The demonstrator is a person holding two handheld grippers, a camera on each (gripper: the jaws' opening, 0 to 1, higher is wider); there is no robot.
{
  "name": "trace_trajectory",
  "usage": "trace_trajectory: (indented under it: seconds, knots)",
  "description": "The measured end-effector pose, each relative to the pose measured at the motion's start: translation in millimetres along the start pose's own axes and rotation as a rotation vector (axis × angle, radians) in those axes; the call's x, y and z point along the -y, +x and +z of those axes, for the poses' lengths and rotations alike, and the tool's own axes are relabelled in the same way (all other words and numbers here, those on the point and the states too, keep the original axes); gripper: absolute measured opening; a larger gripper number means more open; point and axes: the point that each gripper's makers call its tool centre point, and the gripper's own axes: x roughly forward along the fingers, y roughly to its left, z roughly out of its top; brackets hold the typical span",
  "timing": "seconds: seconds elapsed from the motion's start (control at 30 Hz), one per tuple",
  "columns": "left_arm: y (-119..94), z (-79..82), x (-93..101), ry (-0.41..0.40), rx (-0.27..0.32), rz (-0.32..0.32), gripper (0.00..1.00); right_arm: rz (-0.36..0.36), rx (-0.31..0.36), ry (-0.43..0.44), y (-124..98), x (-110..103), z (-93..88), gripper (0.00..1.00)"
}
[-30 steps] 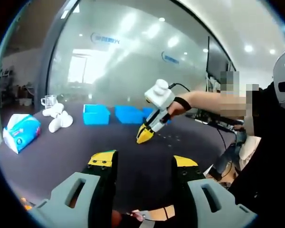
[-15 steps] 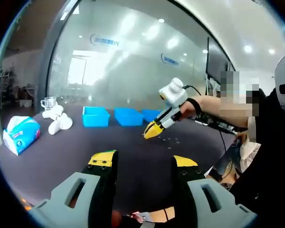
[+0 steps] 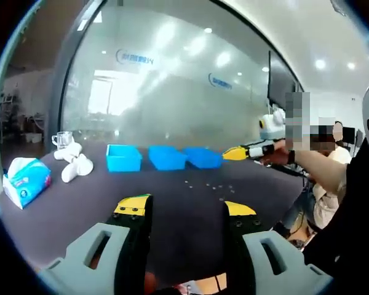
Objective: Sort the screws, nuts, and washers into the corresponding bins
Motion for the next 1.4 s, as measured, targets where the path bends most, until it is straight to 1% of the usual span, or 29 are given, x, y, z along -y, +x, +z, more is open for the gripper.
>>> trace_trajectory:
  seconds: [0.03, 0.07, 0.2, 0.27, 0.3, 0.37, 0.43, 0.47, 0.5, 0.53, 0.57, 0.63, 0.7, 0.83, 0.87, 0.93, 1.03, 1.13, 1.23, 1.3, 1.4]
  knots:
    - [1.1, 0.8, 0.1, 0.0, 0.001, -0.001, 0.43, -0.019, 0.013, 0.011, -7.2, 1.8, -1.6, 0.11]
    - [1.9, 1.4, 0.1, 0.002, 0.002, -0.001, 0.43, -0.049, 0.041, 0.023, -16.8, 5.2, -2.1, 0.11]
    - [4.4, 3.5, -0.2, 0.001, 0.007, 0.0, 0.43, -0.135, 0.109, 0.065, -43.7, 14.8, -3.7, 0.11]
    - [5.4, 4.5, 0.0, 0.002, 0.009, 0.0, 0.43, -0.173, 0.159, 0.116, -56.2, 22.4, -2.7, 0.11]
    - [5.7, 4.9, 0.0, 0.002, 0.009, 0.001, 0.43, -0.179, 0.173, 0.126, -59.9, 24.4, -2.6, 0.11]
    - [6.3, 5.7, 0.4, 0.002, 0.01, 0.0, 0.43, -0.231, 0.21, 0.141, -71.5, 33.5, -2.0, 0.11]
    - [6.7, 6.6, -0.9, 0.005, 0.011, 0.01, 0.42, -0.296, 0.236, 0.138, -81.4, 44.8, -1.2, 0.11]
    - [6.8, 7.1, -2.1, 0.007, 0.012, 0.017, 0.42, -0.358, 0.247, 0.123, -87.6, 55.0, -1.0, 0.11]
    - [6.9, 8.0, -3.1, 0.006, 0.014, 0.022, 0.42, -0.41, 0.239, 0.088, -91.6, 63.0, -1.5, 0.11]
    - [6.9, 9.2, -3.8, 0.002, 0.017, 0.024, 0.42, -0.44, 0.243, 0.062, -93.9, 68.1, -0.4, 0.11]
    - [6.9, 10.2, -4.2, -0.001, 0.02, 0.025, 0.42, -0.46, 0.248, 0.058, -95.4, 72.8, 0.6, 0.11]
    - [6.9, 11.7, -4.4, 0.0, 0.023, 0.026, 0.42, -0.476, 0.264, 0.066, -94.7, 80.5, 3.8, 0.11]
    - [6.7, 12.5, -4.1, 0.005, 0.024, 0.027, 0.42, -0.483, 0.278, 0.08, -93.4, 87.1, 8.3, 0.11]
    - [5.9, 13.2, -3.7, 0.008, 0.024, 0.028, 0.42, -0.499, 0.297, 0.065, -81.9, 103.9, 23.0, 0.11]
    - [5.6, 13.3, -3.7, 0.009, 0.025, 0.029, 0.42, -0.497, 0.298, 0.063, -76.8, 108.6, 26.5, 0.11]
    - [4.8, 14.3, -3.8, 0.007, 0.026, 0.03, 0.43, -0.469, 0.28, 0.048, -63.5, 113.6, 31.5, 0.11]
    - [3.0, 17.5, -3.6, 0.011, 0.036, 0.032, 0.43, -0.471, 0.259, 0.022, -41.7, 127.6, 41.3, 0.11]
    - [1.2, 19.2, -4.7, 0.011, 0.042, 0.036, 0.43, -0.479, 0.245, 0.019, -22.3, 146.7, 48.6, 0.11]
    - [-1.4, 21.9, -5.5, 0.018, 0.047, 0.041, 0.43, -0.479, 0.203, 0.02, -3.3, 161.5, 46.7, 0.11]
    - [-3.8, 24.6, -6.4, 0.022, 0.053, 0.044, 0.43, -0.501, 0.178, 0.03, 10.5, 175.6, 43.8, 0.11]
    - [-6.8, 24.8, -9.5, 0.021, 0.057, 0.052, 0.43, -0.514, 0.147, 0.019, 26.1, 185.9, 41.2, 0.11]
